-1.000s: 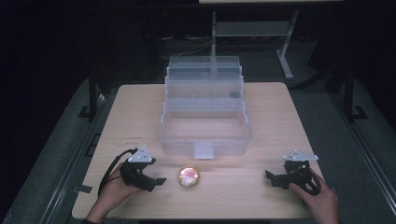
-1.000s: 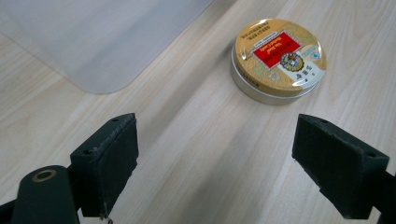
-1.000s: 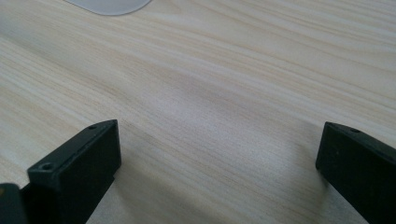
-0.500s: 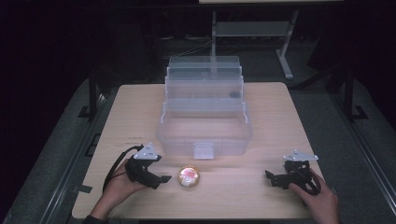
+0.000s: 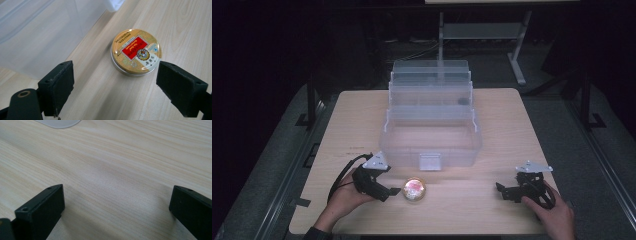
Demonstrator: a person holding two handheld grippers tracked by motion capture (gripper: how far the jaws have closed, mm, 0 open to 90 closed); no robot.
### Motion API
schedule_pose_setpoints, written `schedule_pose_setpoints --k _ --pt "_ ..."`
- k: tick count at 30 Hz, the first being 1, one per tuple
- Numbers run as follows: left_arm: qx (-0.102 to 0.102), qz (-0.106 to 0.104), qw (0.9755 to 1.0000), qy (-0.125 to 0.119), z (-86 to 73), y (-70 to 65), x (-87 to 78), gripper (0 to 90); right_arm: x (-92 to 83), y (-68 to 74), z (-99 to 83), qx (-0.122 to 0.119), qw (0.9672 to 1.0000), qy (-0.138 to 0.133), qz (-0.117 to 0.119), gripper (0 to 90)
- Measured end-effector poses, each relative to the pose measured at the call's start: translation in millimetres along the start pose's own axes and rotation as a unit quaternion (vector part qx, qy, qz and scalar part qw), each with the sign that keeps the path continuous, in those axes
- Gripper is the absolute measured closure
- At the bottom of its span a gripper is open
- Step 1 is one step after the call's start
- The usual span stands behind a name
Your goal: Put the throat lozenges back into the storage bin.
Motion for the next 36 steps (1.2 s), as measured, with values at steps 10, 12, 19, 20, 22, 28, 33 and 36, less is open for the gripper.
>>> schedule_pose_setpoints --k 10,12,19,20,22,28,33,36 --pt "0.01 -0.009 0.9999 0.005 9.7 -2.8 5.9 14.0 0.0 0.0 -0.1 0.0 1.0 0.0 0.0 0.0" --pt "0.01 -0.011 0.9999 0.005 10.5 -3.3 6.9 14.0 0.0 0.0 -0.1 0.0 1.0 0.0 0.0 0.0" --pt "0.017 -0.02 0.9996 0.013 15.4 -5.8 11.5 14.0 0.0 0.1 0.0 0.0 1.0 0.0 0.0 0.0" --pt "0.017 -0.02 0.9996 0.013 16.4 -6.3 12.2 14.0 0.0 0.1 -0.1 0.0 1.0 0.0 0.0 0.0" --pt "0.021 -0.022 0.9994 0.016 18.2 -6.6 13.0 14.0 0.0 0.0 -0.1 0.0 1.0 0.0 0.0 0.0" --pt "0.027 -0.026 0.999 0.025 22.3 -7.5 15.6 14.0 0.0 0.0 -0.1 0.0 1.0 0.0 0.0 0.0" --pt "0.031 -0.031 0.9985 0.033 25.4 -8.9 19.9 14.0 0.0 0.0 -0.1 0.0 1.0 0.0 0.0 0.0" --pt "0.033 -0.034 0.9982 0.038 26.2 -9.6 22.1 14.0 0.0 0.0 0.0 0.0 1.0 0.0 0.0 0.0"
Point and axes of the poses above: each handheld gripper's, and its own axes: x roughly forward along the jaws, z roughly out of its top, y roughly to its left, the point moved 6 cm from there along x, roughly forward along the jaws, and after that the axes turned 9 degrees about -z, right-handed, at the moved point
